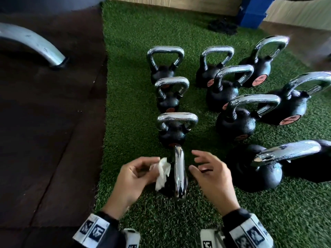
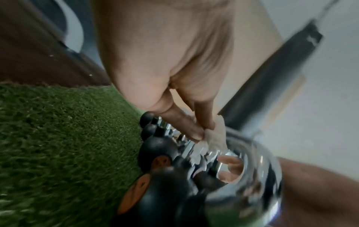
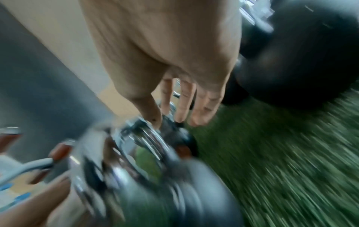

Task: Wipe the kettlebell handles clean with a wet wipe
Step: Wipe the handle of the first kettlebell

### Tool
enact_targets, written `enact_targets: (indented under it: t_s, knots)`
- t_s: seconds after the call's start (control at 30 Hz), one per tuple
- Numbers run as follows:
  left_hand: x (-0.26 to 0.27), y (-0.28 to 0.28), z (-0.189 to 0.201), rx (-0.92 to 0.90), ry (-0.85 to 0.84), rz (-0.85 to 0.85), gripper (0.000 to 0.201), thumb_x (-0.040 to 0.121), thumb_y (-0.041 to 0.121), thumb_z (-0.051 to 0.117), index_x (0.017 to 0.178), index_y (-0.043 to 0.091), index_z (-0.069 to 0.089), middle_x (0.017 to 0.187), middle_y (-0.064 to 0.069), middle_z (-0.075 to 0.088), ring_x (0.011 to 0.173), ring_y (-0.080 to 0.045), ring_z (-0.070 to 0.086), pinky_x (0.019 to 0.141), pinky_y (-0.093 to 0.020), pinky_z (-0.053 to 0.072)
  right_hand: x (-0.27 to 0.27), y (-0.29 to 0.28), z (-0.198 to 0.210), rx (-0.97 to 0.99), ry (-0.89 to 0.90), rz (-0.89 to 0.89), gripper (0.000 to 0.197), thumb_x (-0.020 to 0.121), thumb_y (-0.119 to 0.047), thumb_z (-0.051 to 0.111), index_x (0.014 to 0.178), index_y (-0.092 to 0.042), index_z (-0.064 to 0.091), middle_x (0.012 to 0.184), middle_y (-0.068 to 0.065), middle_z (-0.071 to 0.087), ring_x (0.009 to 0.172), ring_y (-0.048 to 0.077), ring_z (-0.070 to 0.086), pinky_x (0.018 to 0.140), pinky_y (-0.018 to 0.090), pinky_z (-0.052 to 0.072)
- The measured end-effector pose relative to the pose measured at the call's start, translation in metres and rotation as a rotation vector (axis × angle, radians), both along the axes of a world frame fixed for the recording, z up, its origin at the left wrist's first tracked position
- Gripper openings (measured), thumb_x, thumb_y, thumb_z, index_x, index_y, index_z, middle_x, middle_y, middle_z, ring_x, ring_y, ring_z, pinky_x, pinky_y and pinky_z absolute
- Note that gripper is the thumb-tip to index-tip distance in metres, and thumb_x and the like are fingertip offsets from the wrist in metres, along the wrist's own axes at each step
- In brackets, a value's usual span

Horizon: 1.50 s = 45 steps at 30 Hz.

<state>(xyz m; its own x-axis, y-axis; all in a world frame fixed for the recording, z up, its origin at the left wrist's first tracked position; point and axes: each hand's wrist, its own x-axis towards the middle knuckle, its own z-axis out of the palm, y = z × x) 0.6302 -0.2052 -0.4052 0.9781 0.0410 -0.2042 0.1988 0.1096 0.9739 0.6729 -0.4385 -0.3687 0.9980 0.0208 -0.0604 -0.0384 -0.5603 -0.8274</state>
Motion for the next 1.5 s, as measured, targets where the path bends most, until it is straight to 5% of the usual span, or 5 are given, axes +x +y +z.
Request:
enact_targets:
  t_s: [0.2,0.57,0.83,1.1,1.5]
  knots:
    - [0.015,-0.012,0.017,-0.378,0.031,0.118,0.050,0.060,0.042,0.097,0.103,0.026,0.077,0.089,-0.007,0.079,0.071,-0.012,0.073,0.063,-0.022,0.057,-0.002,0.018,0.049,0.010,-0.136,0.351,0.050,0.068,-0.047,0.085,0.116,-0.042,0.073,0.104,-0.022,0.071,0.082,0.007,0.063,0.067,0.012,0.048]
    - [0.014,-0.016,0.020,0.097,-0.121,-0.121,0.023,0.088,0.031,0.077,0.110,0.034,0.078,0.109,0.010,0.078,0.102,-0.002,0.070,0.088,-0.021,0.055,0.009,0.007,0.034,0.172,-0.032,0.250,0.026,0.075,-0.018,0.087,0.095,-0.033,0.081,0.090,-0.017,0.078,0.081,0.003,0.075,0.074,0.022,0.061]
    - [0.015,-0.032,-0.054,0.772,-0.218,-0.563,0.144,0.070,0.048,0.090,0.160,0.019,-0.019,0.171,0.006,-0.019,0.157,-0.016,-0.018,0.129,-0.040,-0.006,0.036,-0.025,0.001,0.108,0.094,0.022,0.024,0.074,-0.017,0.087,0.092,-0.031,0.080,0.083,-0.015,0.078,0.077,0.004,0.075,0.075,0.032,0.064]
    - [0.022,-0.053,-0.069,0.839,-0.338,-0.495,0.101,0.086,0.021,0.078,0.156,-0.013,0.013,0.160,-0.026,0.029,0.148,-0.037,0.034,0.121,-0.048,0.032,0.048,0.009,-0.043,0.076,0.231,0.081,0.015,0.083,-0.023,0.082,0.095,-0.032,0.081,0.075,-0.019,0.076,0.065,-0.010,0.067,0.057,0.008,0.047]
    - [0.036,-0.041,-0.060,0.715,-0.288,-0.506,0.118,0.071,0.021,0.089,0.161,0.010,0.013,0.162,-0.005,0.032,0.146,-0.016,0.037,0.122,-0.028,0.029,0.068,0.018,-0.032,0.083,0.054,0.133,0.013,0.088,-0.015,0.076,0.099,-0.020,0.081,0.094,-0.008,0.076,0.083,-0.001,0.069,0.074,0.015,0.049]
